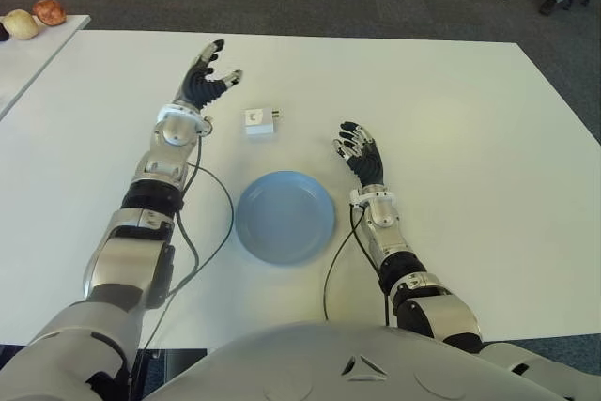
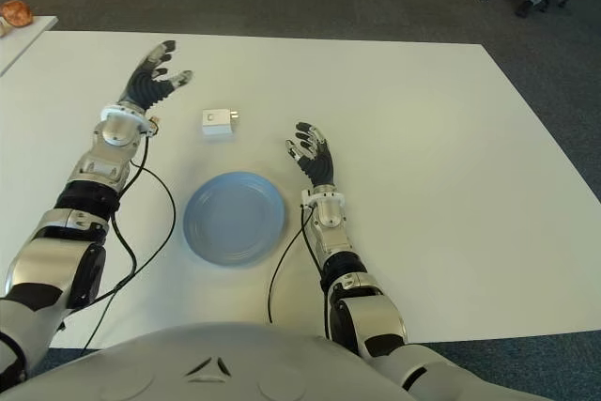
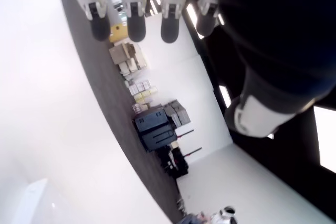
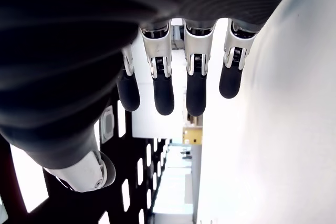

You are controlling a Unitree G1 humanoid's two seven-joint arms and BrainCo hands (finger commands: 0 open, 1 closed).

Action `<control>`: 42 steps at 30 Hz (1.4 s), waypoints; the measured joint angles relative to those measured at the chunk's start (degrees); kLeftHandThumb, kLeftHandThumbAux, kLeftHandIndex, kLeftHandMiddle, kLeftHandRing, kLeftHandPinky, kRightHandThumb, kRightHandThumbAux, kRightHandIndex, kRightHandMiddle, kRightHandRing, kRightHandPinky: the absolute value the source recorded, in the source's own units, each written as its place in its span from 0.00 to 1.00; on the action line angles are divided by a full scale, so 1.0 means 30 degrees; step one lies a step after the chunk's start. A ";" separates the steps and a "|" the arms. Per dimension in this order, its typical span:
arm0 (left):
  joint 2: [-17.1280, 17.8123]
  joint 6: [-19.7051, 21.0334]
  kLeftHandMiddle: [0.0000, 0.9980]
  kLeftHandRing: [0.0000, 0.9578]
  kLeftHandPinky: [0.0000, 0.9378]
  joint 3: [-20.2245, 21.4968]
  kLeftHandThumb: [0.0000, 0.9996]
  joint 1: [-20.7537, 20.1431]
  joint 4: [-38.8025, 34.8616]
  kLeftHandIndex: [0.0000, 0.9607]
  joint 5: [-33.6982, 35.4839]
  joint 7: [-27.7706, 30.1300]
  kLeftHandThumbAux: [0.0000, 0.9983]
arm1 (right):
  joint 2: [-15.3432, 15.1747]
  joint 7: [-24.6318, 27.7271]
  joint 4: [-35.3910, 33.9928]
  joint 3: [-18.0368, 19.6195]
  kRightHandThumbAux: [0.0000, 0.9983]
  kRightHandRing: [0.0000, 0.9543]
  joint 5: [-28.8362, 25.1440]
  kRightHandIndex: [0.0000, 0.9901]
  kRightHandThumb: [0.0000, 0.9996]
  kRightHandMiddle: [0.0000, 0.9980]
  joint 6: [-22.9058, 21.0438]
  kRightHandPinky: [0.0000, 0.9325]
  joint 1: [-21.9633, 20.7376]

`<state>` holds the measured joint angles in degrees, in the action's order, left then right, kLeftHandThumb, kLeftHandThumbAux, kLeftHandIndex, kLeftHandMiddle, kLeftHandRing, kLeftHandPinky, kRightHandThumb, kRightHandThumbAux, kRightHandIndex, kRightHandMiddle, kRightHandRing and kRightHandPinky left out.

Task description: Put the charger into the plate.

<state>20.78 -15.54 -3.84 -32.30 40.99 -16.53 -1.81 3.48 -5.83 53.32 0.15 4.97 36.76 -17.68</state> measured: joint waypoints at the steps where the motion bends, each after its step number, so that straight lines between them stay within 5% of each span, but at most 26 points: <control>1: 0.0138 -0.0247 0.05 0.07 0.11 -0.0333 0.25 -0.0099 0.0109 0.03 -0.0421 -0.0093 0.52 | 0.0003 0.0050 0.0003 0.0017 0.71 0.24 -0.0025 0.20 0.15 0.25 0.0004 0.22 0.0000; 12: 0.0698 -0.2367 0.02 0.04 0.09 -0.3884 0.21 -0.1916 0.3512 0.00 -0.4980 -0.3440 0.47 | 0.0160 0.1653 -0.0019 0.0782 0.66 0.22 -0.1482 0.19 0.13 0.26 -0.0003 0.20 0.0015; 24: 0.0677 -0.3181 0.00 0.00 0.03 -0.9262 0.14 -0.3787 0.7438 0.00 -1.0667 -0.7673 0.50 | 0.0173 0.4509 -0.2306 0.2047 0.66 0.21 -0.5086 0.20 0.11 0.25 -0.2587 0.20 0.0822; 42: -0.0165 -0.2760 0.00 0.00 0.00 -1.3006 0.04 -0.4754 1.0224 0.00 -1.2958 -0.9303 0.47 | 0.0073 0.4696 -0.5685 0.1610 0.67 0.24 -0.6190 0.22 0.13 0.28 -0.4257 0.21 0.2962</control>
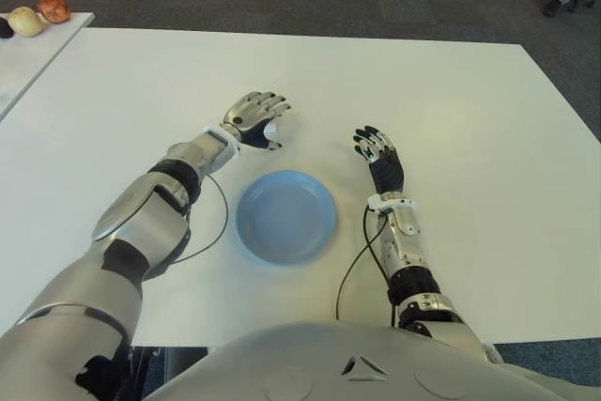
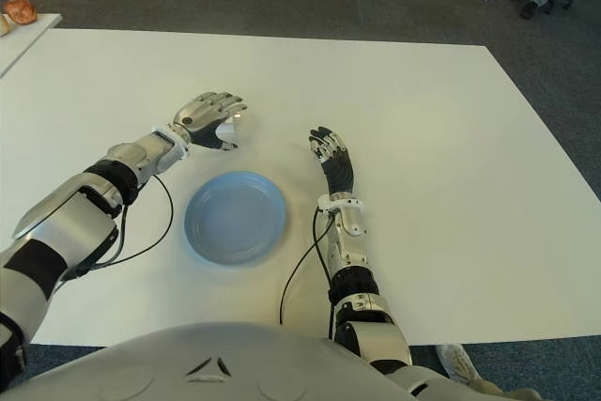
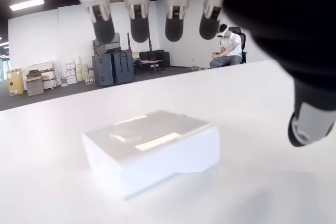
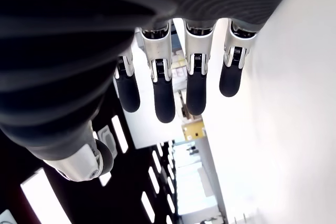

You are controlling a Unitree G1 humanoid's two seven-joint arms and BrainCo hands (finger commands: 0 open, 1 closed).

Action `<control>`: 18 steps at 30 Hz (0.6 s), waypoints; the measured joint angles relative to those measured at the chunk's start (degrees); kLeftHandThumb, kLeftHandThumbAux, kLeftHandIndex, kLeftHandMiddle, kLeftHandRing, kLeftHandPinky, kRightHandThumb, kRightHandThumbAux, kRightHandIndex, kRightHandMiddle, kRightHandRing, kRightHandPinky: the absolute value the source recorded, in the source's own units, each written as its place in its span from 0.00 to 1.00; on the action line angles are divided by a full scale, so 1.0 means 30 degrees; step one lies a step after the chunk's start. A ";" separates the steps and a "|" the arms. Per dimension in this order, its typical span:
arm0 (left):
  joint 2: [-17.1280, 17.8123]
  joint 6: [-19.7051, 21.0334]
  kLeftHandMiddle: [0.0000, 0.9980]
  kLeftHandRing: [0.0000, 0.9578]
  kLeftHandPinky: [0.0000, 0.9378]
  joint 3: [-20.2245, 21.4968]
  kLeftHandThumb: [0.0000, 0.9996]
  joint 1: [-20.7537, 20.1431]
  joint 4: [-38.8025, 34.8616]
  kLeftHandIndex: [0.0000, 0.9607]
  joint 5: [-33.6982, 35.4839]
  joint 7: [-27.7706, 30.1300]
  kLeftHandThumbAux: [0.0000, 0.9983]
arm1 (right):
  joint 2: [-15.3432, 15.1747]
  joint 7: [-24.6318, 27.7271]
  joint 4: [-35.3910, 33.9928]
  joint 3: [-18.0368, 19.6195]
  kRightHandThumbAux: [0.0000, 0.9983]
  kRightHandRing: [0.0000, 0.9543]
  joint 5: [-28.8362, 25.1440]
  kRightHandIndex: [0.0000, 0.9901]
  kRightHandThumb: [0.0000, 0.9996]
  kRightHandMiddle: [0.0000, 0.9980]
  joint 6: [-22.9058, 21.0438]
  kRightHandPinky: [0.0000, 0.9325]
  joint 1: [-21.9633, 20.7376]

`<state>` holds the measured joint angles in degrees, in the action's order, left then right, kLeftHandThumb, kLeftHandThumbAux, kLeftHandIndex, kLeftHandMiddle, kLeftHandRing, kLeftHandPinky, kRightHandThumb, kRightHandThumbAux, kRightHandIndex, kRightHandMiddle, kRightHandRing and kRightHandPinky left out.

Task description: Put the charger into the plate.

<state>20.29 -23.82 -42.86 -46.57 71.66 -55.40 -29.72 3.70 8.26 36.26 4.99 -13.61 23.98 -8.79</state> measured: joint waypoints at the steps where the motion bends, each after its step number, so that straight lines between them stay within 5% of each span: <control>1: -0.0007 -0.0006 0.00 0.00 0.00 -0.0130 0.04 -0.0005 0.0046 0.00 -0.0027 -0.0048 0.47 | 0.0001 0.0018 -0.0135 -0.0025 0.67 0.24 -0.0046 0.22 0.13 0.28 -0.0053 0.21 0.0083; 18: -0.0250 0.0145 0.00 0.00 0.00 -0.1786 0.00 -0.0019 0.0631 0.00 -0.0630 -0.0465 0.50 | 0.0011 -0.0221 -0.3031 -0.0994 0.65 0.23 -0.0373 0.22 0.13 0.27 -0.0744 0.21 0.2360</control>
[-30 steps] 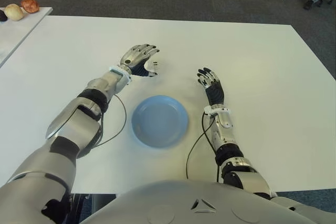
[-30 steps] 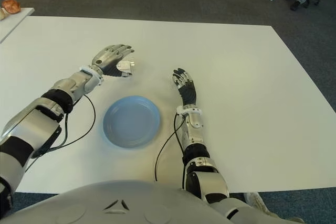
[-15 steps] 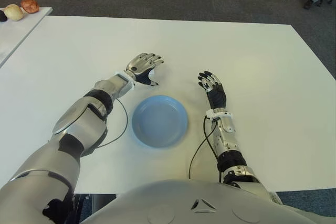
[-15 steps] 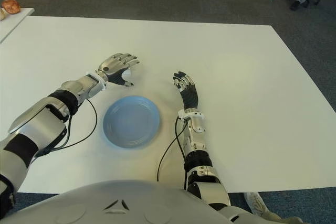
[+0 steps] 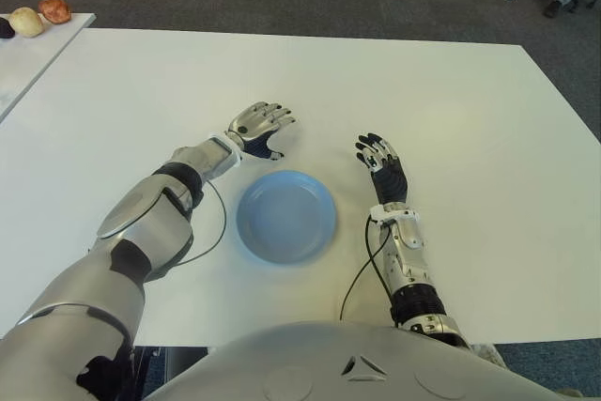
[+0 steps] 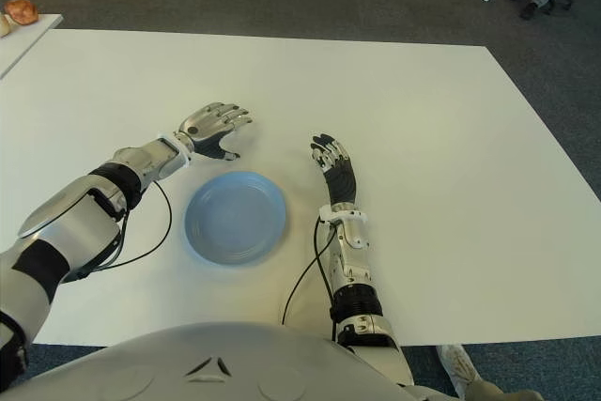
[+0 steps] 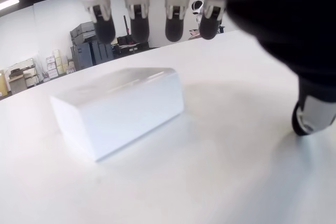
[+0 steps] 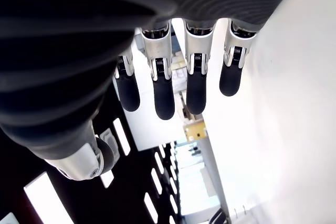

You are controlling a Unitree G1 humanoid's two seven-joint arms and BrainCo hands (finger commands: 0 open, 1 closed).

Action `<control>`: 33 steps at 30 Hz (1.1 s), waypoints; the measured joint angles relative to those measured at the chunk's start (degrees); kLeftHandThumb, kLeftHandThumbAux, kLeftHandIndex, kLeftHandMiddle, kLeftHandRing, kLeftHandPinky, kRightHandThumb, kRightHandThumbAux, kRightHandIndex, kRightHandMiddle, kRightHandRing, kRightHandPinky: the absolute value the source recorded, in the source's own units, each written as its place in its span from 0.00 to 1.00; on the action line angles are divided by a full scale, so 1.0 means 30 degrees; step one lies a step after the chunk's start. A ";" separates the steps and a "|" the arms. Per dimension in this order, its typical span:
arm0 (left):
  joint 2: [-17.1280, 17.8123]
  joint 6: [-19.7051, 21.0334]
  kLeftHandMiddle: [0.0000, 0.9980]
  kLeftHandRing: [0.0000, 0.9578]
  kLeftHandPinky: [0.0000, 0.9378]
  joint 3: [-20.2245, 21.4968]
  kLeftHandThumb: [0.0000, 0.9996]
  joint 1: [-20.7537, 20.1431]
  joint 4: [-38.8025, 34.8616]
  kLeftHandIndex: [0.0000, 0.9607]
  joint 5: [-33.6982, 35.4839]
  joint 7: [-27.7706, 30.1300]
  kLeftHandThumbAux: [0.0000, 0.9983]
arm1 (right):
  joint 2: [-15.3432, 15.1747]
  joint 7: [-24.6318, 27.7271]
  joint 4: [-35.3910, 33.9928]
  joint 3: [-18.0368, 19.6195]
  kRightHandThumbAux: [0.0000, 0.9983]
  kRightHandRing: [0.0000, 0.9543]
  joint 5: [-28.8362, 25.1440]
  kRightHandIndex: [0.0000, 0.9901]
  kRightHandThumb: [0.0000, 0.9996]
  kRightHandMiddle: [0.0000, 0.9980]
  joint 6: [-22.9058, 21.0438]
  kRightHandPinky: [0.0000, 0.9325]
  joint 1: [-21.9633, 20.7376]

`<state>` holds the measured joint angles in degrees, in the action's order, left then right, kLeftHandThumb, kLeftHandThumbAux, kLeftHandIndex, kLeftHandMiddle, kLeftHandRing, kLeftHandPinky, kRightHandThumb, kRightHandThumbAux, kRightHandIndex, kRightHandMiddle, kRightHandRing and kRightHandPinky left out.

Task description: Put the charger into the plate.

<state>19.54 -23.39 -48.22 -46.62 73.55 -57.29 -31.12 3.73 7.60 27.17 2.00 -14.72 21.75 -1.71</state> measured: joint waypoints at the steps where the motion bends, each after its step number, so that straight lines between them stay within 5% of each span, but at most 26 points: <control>1: -0.0025 0.0003 0.00 0.00 0.00 0.0000 0.00 -0.0001 0.0018 0.00 0.0016 0.0059 0.50 | -0.0001 -0.0012 -0.0123 -0.0046 0.65 0.23 -0.0008 0.22 0.14 0.27 -0.0040 0.21 0.0093; 33: -0.0005 0.1528 0.00 0.00 0.10 0.2972 0.00 0.1493 0.0441 0.00 0.3704 0.3237 0.48 | -0.0039 0.0144 -0.1810 -0.0414 0.66 0.21 -0.0158 0.21 0.13 0.26 -0.0820 0.17 0.1431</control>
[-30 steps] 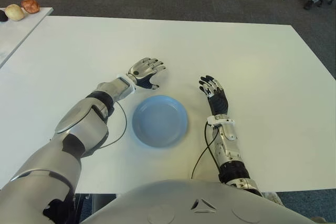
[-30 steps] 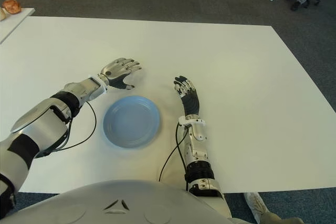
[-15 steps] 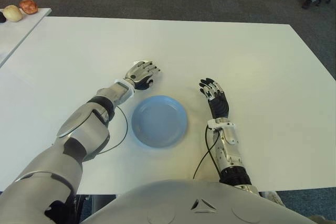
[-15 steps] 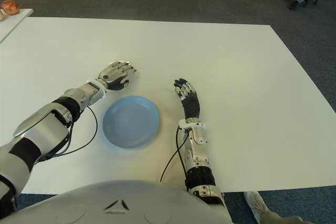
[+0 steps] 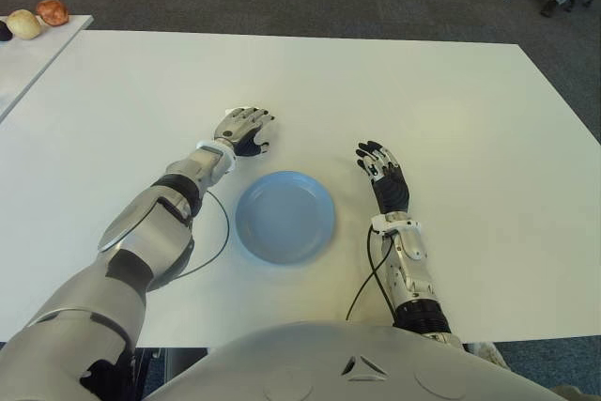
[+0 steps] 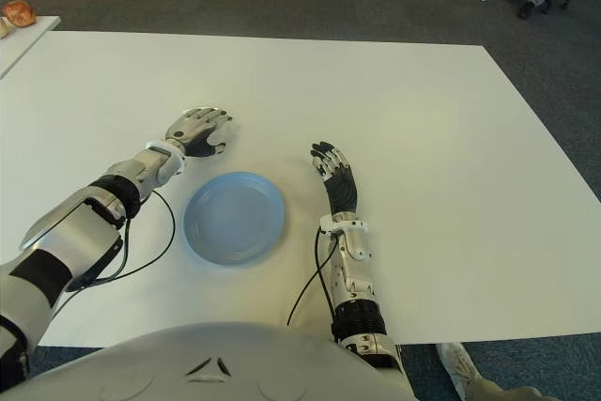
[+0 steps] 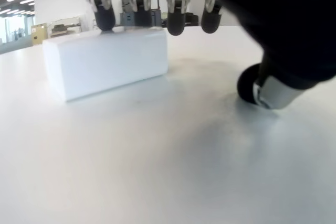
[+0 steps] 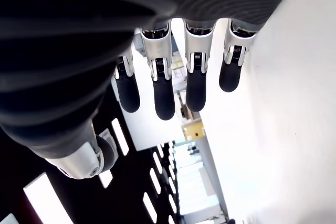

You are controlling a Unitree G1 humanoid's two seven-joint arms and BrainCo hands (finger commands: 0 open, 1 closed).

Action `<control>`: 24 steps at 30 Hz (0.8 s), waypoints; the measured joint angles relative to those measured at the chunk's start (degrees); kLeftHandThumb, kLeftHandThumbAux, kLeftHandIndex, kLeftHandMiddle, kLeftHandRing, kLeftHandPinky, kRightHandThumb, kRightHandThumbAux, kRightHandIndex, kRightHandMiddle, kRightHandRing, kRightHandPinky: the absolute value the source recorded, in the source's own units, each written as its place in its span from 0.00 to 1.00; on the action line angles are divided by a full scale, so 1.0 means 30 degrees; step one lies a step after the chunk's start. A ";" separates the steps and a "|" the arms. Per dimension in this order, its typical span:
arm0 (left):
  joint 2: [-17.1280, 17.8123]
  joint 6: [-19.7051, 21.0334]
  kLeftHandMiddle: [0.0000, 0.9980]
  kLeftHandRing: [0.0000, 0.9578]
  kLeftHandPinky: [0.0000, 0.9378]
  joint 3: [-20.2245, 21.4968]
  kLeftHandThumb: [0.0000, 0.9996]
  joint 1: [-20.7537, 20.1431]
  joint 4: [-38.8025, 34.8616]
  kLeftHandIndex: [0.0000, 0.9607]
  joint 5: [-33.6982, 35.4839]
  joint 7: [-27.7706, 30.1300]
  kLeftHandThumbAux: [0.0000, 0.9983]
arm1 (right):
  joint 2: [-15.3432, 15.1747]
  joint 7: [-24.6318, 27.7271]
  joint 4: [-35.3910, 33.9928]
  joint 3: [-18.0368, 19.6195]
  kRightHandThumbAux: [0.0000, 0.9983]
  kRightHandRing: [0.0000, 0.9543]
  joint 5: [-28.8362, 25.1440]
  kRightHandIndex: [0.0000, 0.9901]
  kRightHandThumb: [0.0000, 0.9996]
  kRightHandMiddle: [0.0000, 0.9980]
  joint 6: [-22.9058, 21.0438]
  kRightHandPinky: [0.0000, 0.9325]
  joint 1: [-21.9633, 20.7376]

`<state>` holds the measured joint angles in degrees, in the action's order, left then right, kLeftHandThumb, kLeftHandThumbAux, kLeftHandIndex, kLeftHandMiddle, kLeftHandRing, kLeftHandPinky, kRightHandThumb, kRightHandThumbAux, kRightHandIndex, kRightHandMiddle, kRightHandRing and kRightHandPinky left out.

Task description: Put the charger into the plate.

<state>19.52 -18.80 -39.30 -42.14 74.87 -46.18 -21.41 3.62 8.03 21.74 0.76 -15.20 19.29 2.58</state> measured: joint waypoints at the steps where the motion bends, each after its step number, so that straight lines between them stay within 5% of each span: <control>1: 0.0083 -0.0026 0.00 0.00 0.10 0.0101 0.00 0.0171 0.0000 0.00 0.0107 0.0041 0.48 | -0.0002 0.0038 -0.0028 0.0013 0.66 0.21 -0.0063 0.21 0.13 0.26 -0.0048 0.17 0.0016; 24: 0.3558 -0.2768 0.00 0.00 0.05 0.2471 0.00 0.1550 -0.1118 0.00 0.3051 0.3510 0.47 | -0.0026 0.0750 -0.0289 0.0308 0.67 0.20 -0.0661 0.21 0.00 0.25 -0.0329 0.16 0.0240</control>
<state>30.19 -27.11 -31.89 -37.49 71.52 -37.02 -10.88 3.54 10.28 20.87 1.68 -17.18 18.30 3.30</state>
